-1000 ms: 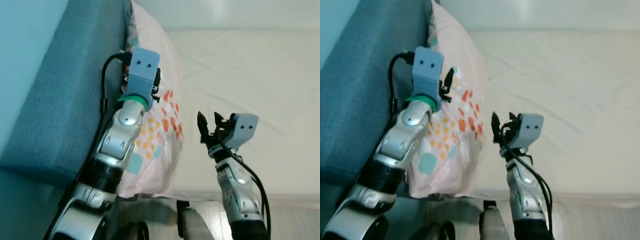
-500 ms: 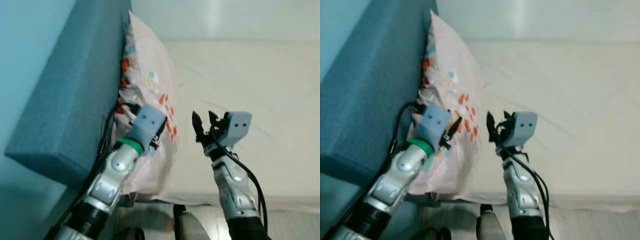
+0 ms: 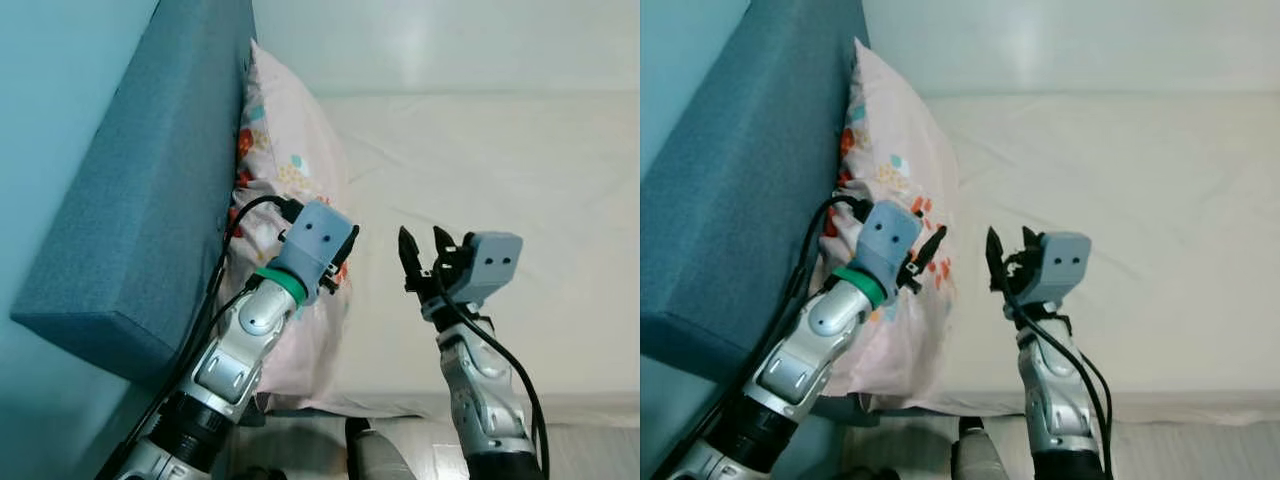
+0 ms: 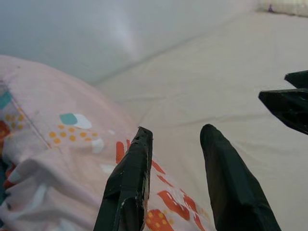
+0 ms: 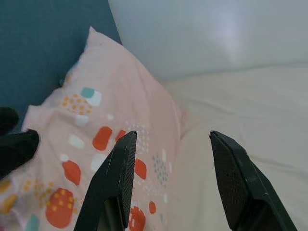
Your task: Clean up the room
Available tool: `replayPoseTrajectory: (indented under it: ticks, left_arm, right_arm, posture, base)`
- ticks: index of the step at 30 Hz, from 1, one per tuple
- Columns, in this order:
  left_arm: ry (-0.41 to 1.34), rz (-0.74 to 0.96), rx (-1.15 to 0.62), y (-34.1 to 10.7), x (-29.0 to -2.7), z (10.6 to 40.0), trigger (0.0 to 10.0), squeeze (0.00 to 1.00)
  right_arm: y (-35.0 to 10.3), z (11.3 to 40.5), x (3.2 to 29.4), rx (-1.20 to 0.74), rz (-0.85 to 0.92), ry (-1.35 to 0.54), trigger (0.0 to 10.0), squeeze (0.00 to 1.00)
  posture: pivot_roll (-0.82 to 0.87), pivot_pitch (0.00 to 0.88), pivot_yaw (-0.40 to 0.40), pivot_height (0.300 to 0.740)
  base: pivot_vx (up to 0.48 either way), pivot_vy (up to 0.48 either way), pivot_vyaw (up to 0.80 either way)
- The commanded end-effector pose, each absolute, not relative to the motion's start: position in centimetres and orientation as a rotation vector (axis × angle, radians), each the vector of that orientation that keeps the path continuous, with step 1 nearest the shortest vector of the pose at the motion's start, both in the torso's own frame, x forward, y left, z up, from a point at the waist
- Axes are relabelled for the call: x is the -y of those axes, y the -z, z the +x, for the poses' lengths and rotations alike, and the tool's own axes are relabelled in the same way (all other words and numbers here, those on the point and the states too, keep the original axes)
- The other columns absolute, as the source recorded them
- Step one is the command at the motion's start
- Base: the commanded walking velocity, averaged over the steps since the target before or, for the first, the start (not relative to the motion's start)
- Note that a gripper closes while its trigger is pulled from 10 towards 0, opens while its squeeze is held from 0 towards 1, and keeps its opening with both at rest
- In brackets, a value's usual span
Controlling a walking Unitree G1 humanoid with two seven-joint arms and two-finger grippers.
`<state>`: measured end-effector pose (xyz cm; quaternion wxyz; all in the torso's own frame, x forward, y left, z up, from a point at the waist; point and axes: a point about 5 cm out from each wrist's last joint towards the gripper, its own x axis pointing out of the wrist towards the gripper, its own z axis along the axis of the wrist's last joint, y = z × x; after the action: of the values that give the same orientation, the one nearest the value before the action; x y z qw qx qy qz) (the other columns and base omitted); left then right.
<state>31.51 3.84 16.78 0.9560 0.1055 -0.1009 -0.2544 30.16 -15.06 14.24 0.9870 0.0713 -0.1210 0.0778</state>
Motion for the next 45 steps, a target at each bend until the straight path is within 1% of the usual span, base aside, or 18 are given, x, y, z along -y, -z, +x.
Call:
replayPoseTrajectory:
  ticks: [1,3,25,30,45]
  left_arm:
    - [0.51,0.23,0.2,-16.1,-4.1,31.6,10.0,0.0]
    - [0.506,0.232,0.205,-16.1,-4.1,31.6,10.0,0.0]
    - [0.456,0.193,0.16,-15.3,-4.7,31.8,10.0,0.0]
    - [0.437,0.161,0.127,-15.0,-5.0,32.1,10.0,0.0]
    - [0.429,0.163,0.119,-15.0,-4.8,32.3,10.0,0.0]
  right_arm:
    - [-13.9,29.8,15.2,0.236,0.142,-0.146,10.0,0.0]
    - [-13.9,29.8,15.3,0.235,0.142,-0.14,10.0,0.0]
    - [-13.8,29.8,16.6,0.213,0.105,-0.109,10.0,0.0]
    - [-13.8,29.9,16.8,0.207,0.106,-0.105,10.0,0.0]
    - [-13.7,29.9,17.0,0.197,0.114,-0.102,10.0,0.0]
  posture:
    - [-0.24,0.099,0.106,0.74]
    - [-0.24,0.099,0.106,0.74]
    - [-0.23,0.102,0.069,0.74]
    - [-0.22,0.103,0.068,0.74]
    - [-0.23,0.108,0.068,0.74]
  base:
    - [0.0,0.0,0.0]
    - [0.0,0.0,0.0]
    - [0.0,-0.376,0.0]
    - [0.0,0.0,0.0]
    - [0.0,0.0,0.0]
